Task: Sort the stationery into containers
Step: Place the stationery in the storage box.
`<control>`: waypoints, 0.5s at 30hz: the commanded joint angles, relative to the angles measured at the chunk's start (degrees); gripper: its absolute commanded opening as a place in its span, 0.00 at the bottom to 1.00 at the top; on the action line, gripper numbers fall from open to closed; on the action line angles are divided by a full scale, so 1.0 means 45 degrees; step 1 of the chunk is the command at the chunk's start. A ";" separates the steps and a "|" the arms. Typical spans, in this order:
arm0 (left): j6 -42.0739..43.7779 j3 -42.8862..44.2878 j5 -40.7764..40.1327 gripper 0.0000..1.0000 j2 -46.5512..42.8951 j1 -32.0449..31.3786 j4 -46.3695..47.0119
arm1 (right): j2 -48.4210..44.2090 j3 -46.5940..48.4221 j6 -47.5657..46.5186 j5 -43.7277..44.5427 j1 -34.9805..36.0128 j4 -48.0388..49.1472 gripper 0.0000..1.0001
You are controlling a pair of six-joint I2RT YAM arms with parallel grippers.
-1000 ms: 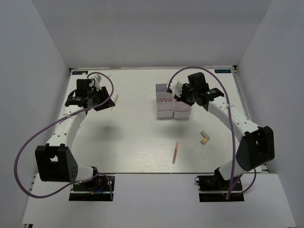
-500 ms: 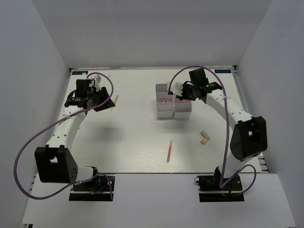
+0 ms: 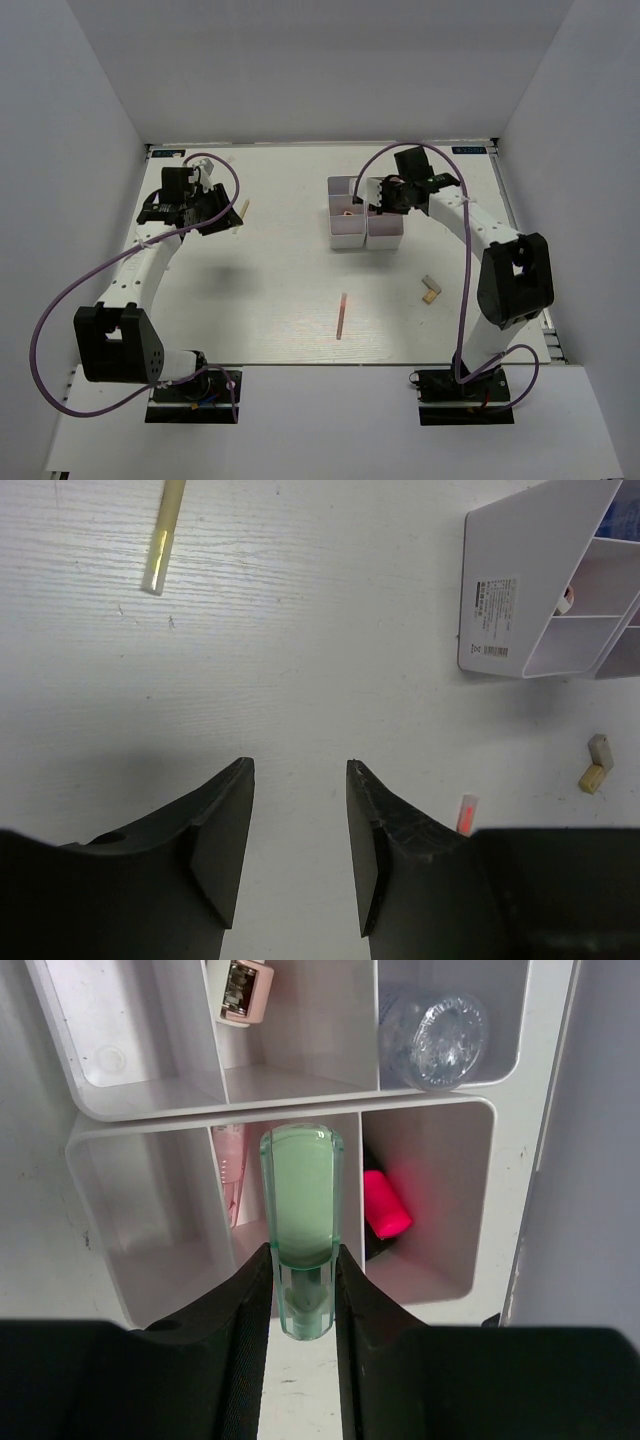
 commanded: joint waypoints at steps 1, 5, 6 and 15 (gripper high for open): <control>0.0000 0.0126 0.0164 0.53 -0.0131 -0.0050 -0.0021 | 0.0089 0.0153 -0.0408 -0.0217 -0.0128 0.0495 0.00; -0.0019 0.0127 0.0203 0.53 -0.0073 -0.0050 -0.0117 | 0.0342 0.0192 -0.0350 -0.0041 -0.0206 0.0516 0.17; -0.0019 0.0146 0.0242 0.53 -0.0072 -0.0069 -0.0118 | 0.0363 0.0192 -0.0369 -0.0040 -0.0206 0.0516 0.20; -0.0019 0.0224 0.0184 0.53 0.0103 -0.0030 -0.0274 | 0.0402 -0.0022 -0.0154 -0.0021 -0.0363 0.0731 0.62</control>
